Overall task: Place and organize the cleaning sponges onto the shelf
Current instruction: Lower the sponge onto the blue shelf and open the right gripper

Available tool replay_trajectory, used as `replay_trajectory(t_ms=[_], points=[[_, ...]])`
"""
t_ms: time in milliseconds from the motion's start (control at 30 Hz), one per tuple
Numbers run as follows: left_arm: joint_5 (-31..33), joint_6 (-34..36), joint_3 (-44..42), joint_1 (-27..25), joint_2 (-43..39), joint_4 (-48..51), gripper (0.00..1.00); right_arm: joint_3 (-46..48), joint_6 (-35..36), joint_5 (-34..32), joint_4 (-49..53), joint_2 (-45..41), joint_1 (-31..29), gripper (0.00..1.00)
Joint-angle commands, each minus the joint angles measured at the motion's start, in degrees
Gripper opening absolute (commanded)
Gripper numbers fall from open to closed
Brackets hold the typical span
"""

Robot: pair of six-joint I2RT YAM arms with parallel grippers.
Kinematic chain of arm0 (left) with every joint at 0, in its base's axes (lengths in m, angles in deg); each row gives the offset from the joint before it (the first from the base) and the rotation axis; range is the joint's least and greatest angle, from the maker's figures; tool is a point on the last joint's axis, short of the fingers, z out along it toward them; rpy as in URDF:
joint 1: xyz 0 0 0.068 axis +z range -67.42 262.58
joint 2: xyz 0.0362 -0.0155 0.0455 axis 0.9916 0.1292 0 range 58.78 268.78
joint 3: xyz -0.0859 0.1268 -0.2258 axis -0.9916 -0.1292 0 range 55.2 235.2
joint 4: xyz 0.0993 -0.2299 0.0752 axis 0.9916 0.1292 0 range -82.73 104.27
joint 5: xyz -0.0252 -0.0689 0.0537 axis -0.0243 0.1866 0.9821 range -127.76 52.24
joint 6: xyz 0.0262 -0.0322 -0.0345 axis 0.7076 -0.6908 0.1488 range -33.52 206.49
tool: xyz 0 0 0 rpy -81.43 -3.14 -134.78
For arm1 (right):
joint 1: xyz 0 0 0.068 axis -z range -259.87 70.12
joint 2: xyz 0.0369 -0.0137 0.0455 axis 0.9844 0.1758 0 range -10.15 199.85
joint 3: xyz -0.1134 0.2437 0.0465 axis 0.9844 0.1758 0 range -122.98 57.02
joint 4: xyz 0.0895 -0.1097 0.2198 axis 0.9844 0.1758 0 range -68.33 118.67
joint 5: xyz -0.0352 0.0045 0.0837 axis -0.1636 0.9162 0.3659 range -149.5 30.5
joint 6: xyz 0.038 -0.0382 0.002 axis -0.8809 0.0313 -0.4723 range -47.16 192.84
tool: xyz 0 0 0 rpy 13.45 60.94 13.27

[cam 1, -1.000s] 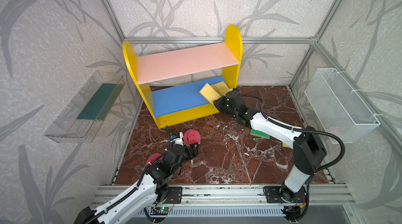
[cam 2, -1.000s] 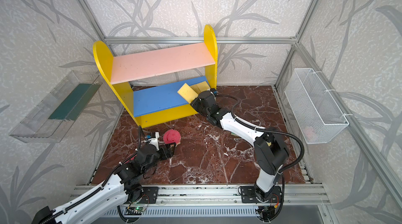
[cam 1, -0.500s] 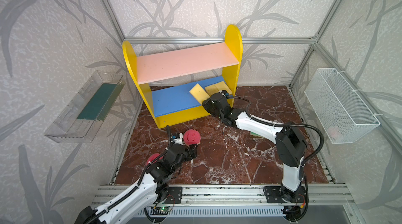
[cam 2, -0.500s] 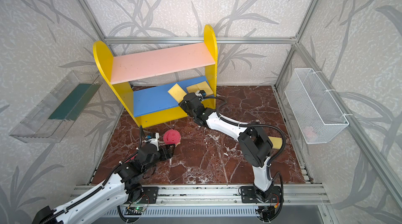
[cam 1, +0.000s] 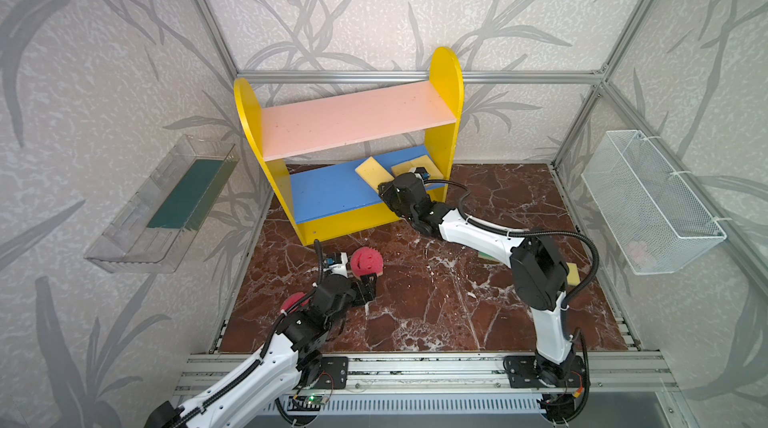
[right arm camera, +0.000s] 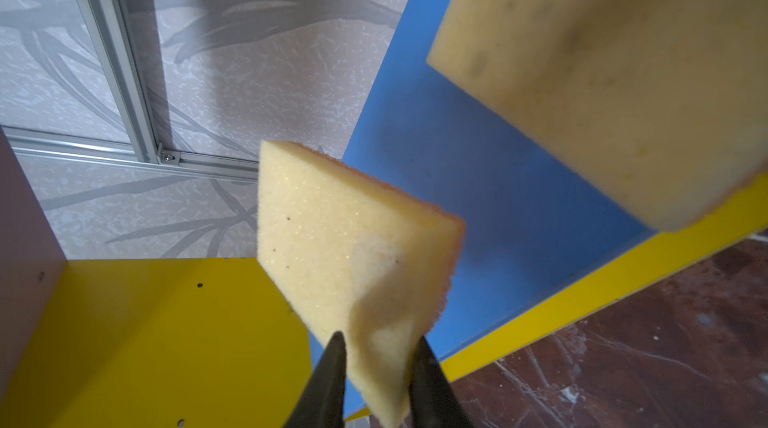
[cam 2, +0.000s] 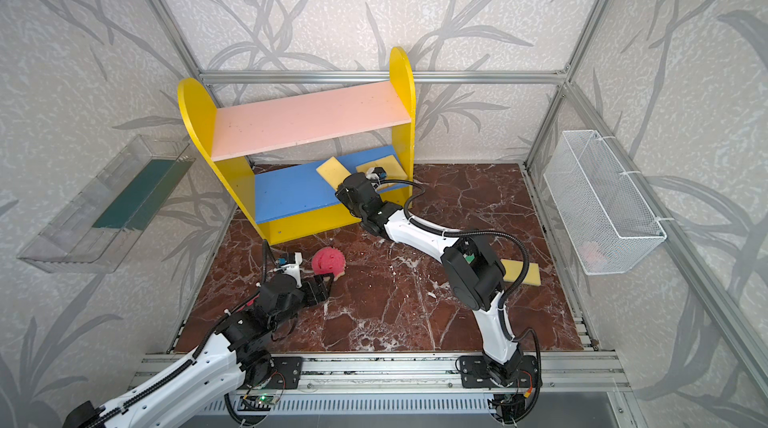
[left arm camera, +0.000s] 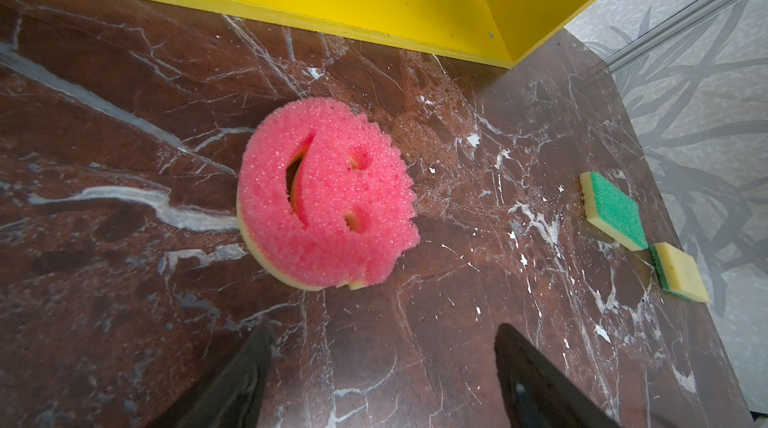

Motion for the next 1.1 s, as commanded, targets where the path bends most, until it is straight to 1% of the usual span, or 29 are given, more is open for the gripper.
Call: replay_trajectory(t_ms=[0,200,367,533,700,833,1067], points=[[-0.04,-0.55,0.4,0.54,-0.38,1.0,0.86,-2.12,1.06,0.5,-2.15,1.53,-0.13,0.34],[-0.46,-0.4,0.57,1.41,-0.09,1.11,0.86,-1.9,2.62,1.4,-2.19,0.85,-0.28,0.4],[-0.79,-0.38,0.84,2.22,-0.1,1.32,0.86,-0.33,4.07,1.13,-1.93,-0.35,-0.76,0.5],[-1.37,-0.66,1.08,2.87,-0.53,2.18,0.86,-2.98,9.31,0.14,4.51,-0.36,-1.42,0.55],[-1.17,-0.1,1.93,3.63,-1.68,3.91,0.86,-6.35,13.71,-0.52,10.26,0.97,-1.68,0.58],[-1.34,0.13,2.24,4.32,-1.93,4.26,0.86,-6.33,14.89,-2.19,9.19,2.31,-1.64,0.59],[-1.94,0.13,2.07,4.96,-1.67,4.29,0.86,-12.7,17.61,-0.96,15.48,5.93,-1.42,0.59]])
